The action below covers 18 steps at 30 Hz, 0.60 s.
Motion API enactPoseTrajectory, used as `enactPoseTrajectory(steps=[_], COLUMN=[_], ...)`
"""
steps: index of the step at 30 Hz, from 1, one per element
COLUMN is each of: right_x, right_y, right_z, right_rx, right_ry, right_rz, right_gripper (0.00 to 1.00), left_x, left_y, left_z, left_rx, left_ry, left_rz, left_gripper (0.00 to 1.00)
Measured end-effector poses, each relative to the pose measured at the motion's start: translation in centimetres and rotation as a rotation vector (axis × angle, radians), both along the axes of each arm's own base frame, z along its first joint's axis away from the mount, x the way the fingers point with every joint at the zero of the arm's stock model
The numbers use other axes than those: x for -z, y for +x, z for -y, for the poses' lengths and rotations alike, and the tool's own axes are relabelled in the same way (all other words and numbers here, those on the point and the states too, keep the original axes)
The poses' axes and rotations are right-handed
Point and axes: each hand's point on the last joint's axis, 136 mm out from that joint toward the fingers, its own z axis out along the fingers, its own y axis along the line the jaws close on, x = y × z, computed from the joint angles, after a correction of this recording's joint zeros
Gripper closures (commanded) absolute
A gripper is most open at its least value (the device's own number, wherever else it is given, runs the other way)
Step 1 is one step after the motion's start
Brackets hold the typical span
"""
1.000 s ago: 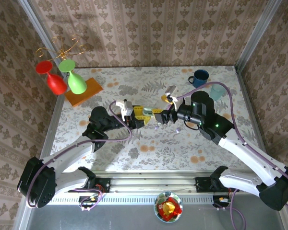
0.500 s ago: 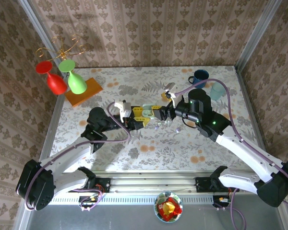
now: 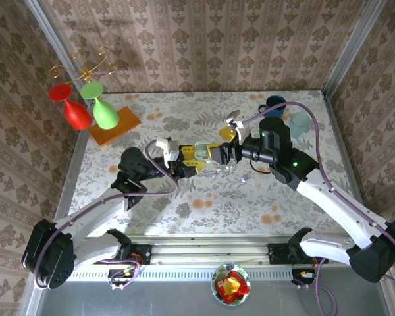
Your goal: Insert wireless bluetooth earbuds into charging case
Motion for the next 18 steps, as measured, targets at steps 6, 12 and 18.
enactPoseTrajectory(steps=[6,12,18], right_x=[-0.8,-0.9,-0.7], right_y=[-1.2,-1.3,-1.5], right_z=[-0.3,-0.3,-0.7], right_rx=[-0.056,-0.068,-0.108], right_ry=[0.031,0.028,0.022], right_rz=[0.000,0.009,0.019], right_gripper=[0.24,0.32,0.48], left_x=[0.0,0.1,0.2], left_y=[-0.1,-0.6,-1.3], left_z=[0.0,0.0,0.1], left_rx=[0.004,0.036,0.081], left_ry=[0.000,0.003,0.009], left_rz=[-0.004,-0.023,-0.046], left_gripper=[0.73,0.74,0.74])
